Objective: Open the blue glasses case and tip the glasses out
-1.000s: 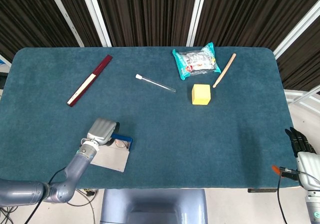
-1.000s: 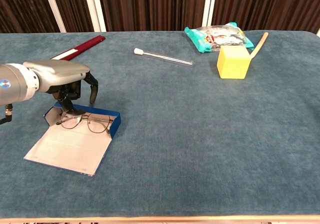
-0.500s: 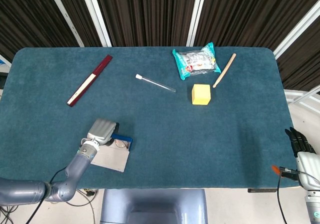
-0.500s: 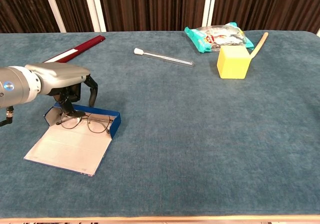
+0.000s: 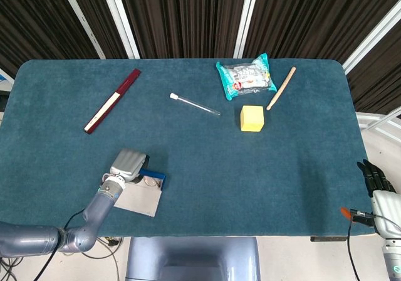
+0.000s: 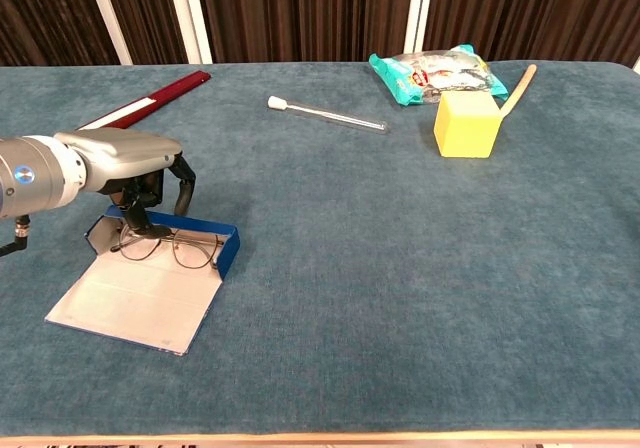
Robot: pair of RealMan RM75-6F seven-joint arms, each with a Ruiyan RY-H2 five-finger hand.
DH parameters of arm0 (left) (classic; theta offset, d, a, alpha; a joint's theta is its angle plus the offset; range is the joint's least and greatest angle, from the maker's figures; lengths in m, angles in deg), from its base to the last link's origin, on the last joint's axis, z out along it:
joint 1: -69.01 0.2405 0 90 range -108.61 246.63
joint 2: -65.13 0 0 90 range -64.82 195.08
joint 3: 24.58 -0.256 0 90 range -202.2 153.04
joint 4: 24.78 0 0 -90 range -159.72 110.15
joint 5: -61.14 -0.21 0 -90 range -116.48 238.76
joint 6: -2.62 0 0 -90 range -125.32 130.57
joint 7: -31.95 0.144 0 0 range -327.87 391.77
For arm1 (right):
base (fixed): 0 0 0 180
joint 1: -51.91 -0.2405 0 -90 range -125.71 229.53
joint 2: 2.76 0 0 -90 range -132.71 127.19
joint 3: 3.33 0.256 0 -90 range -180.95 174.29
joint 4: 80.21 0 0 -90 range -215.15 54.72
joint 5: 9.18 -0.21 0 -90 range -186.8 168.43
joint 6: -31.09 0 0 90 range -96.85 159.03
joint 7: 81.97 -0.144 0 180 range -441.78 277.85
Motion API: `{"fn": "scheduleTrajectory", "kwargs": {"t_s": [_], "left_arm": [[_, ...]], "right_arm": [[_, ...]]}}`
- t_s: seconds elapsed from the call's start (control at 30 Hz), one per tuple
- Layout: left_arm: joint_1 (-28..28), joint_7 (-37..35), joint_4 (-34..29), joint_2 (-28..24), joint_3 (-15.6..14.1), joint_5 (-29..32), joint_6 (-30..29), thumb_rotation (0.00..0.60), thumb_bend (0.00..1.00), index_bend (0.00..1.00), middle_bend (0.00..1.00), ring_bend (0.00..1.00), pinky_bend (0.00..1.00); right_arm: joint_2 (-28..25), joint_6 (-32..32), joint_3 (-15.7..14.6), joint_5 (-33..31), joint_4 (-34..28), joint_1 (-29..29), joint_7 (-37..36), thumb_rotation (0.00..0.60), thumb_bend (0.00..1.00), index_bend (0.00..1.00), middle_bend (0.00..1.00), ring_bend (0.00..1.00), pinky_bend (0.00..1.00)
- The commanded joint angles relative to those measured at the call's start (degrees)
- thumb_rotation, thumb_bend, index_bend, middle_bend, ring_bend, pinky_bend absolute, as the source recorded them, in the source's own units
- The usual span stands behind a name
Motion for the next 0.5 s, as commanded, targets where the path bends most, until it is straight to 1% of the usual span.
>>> {"fn": "scheduleTrajectory", "kwargs": {"t_s": [0.03,0.5], "left_arm": [[0.1,-0.1,0.1,0.0,0.0,-0.1,-0.2,0.600,0.31,0.61,1.00,0.89,0.97],[1.7,-0.3,1.0,-1.9,-0.3,0.3,-2.5,0.600,0.31,0.61,1.00,0.89,0.97]], "right_arm": [[0.0,0.0,0.0,0.0,0.0,0.0,0.0,0.600,0.18,0.00,0.00,0.00,0.19],[0.0,0.0,0.0,0.0,0.0,0.0,0.0,0.600,0.18,0.00,0.00,0.00,0.19]]}}
